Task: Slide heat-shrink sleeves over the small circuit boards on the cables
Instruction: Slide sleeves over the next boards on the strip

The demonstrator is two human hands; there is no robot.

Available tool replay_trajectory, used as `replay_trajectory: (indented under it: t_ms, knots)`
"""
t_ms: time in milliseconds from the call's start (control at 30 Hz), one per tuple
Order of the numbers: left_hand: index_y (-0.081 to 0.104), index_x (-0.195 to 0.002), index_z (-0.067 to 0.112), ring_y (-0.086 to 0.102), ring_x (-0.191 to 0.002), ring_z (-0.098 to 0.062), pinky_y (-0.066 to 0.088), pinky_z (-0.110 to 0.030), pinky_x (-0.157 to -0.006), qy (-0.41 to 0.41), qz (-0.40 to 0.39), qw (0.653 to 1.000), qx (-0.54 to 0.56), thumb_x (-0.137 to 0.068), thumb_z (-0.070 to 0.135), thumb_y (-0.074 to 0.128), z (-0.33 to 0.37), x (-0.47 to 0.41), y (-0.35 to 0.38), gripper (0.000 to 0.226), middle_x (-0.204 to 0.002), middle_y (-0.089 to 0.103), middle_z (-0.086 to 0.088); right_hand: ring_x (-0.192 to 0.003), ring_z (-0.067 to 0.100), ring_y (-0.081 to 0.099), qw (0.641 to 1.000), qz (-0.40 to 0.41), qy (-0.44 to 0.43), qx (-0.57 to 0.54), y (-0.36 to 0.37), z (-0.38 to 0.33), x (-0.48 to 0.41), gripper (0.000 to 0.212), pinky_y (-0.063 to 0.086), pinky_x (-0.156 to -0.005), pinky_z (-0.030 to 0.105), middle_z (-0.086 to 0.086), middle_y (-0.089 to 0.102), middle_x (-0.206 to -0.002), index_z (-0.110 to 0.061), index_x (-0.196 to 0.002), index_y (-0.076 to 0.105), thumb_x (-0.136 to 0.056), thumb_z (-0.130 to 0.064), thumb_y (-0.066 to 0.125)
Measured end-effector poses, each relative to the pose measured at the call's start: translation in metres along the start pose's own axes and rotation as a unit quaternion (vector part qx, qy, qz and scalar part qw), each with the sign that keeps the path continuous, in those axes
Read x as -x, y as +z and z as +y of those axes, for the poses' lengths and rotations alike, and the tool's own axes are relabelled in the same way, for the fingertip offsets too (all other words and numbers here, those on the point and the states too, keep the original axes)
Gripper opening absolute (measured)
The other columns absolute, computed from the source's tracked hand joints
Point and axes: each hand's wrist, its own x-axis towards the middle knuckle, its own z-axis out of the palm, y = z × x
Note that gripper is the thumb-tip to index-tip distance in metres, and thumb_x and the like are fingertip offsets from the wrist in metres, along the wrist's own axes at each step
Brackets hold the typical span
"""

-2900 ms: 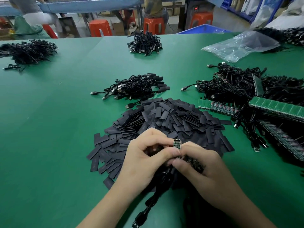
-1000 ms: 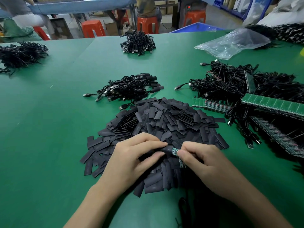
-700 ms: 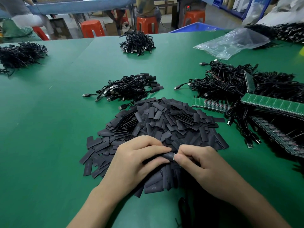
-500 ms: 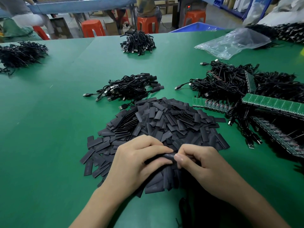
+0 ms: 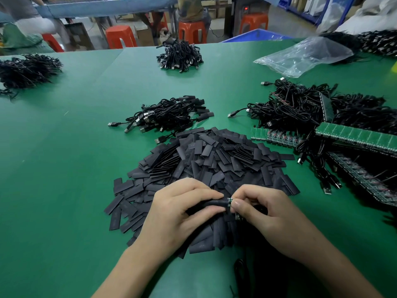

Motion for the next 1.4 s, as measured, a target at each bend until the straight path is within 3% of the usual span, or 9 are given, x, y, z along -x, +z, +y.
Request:
replay_trajectory:
  t_ms: [167,400,600,767,1067,1300,1400]
  knots:
    - [0.08,-0.097,0.011,0.067,-0.088,-0.006,0.052,-0.02,-0.08,0.004,0.008,1.0,0.007,-0.084,0.022,0.083,0.0014,0.0016,0.001,0.017,-0.095,0.071,0.005,-0.066,0.003,0.055,1.0,-0.001,0.001,0.003,-0.0011,-0.0006,0.0012,0.019,0.039,-0.064,0.016,-0.006,0.062,-0.07,-0.026,-0.08,0.069,-0.098,-0.026,0.063]
    - [0.08,-0.095,0.012,0.069,-0.089,-0.009,0.054,-0.024,-0.078,-0.023,0.009,0.998,0.056,-0.083,0.021,0.083,0.0022,0.0008,-0.0006,0.016,-0.094,0.073,0.005,-0.069,0.008,0.057,1.0,-0.007,-0.005,-0.007,-0.0012,-0.0012,0.0024,0.017,0.042,-0.067,0.023,0.0,0.064,-0.075,-0.026,-0.083,0.069,-0.099,-0.027,0.063]
    - [0.08,-0.097,0.012,0.07,-0.09,-0.007,0.054,-0.022,-0.081,-0.006,-0.009,0.999,0.051,-0.085,0.021,0.082,-0.0004,0.001,0.002,0.015,-0.095,0.073,0.006,-0.065,0.002,0.053,1.0,-0.002,-0.005,0.005,0.0,0.0015,0.0023,0.019,0.038,-0.061,0.017,-0.008,0.062,-0.069,-0.028,-0.08,0.069,-0.099,-0.024,0.065]
    - [0.08,-0.1,0.012,0.069,-0.089,-0.008,0.055,-0.026,-0.078,0.013,-0.014,0.999,0.037,-0.087,0.023,0.081,-0.0006,0.0001,0.0044,0.016,-0.095,0.073,0.006,-0.068,0.005,0.057,1.0,-0.005,-0.002,-0.002,0.0025,0.0019,0.0013,0.016,0.043,-0.067,0.023,-0.004,0.065,-0.074,-0.029,-0.083,0.07,-0.098,-0.028,0.064]
    - [0.081,-0.1,0.014,0.068,-0.089,-0.007,0.05,-0.019,-0.08,-0.025,0.031,0.999,0.026,-0.082,0.024,0.083,0.0017,0.0,0.0018,0.02,-0.096,0.072,0.007,-0.056,0.001,0.052,0.998,0.012,0.008,-0.061,0.0015,0.0013,0.0006,0.015,0.036,-0.058,0.012,-0.015,0.056,-0.06,-0.022,-0.083,0.068,-0.098,-0.02,0.066]
    - [0.078,-0.104,0.02,0.068,-0.086,-0.011,0.048,-0.016,-0.08,-0.057,0.079,0.995,0.028,-0.082,0.026,0.082,0.0008,0.0004,-0.0009,0.023,-0.095,0.071,0.006,-0.055,0.001,0.051,0.997,0.04,0.003,-0.071,-0.0015,-0.002,0.0013,0.018,0.037,-0.057,0.014,-0.015,0.056,-0.058,-0.021,-0.082,0.069,-0.096,-0.03,0.063]
    - [0.079,-0.099,0.018,0.069,-0.086,-0.011,0.049,-0.016,-0.079,-0.055,0.062,0.996,0.04,-0.084,0.027,0.082,0.001,0.0015,0.0011,0.018,-0.095,0.072,0.006,-0.056,0.001,0.052,0.997,0.032,0.008,-0.066,0.0006,-0.0011,0.0013,0.018,0.037,-0.059,0.015,-0.014,0.056,-0.059,-0.022,-0.08,0.068,-0.099,-0.023,0.066]
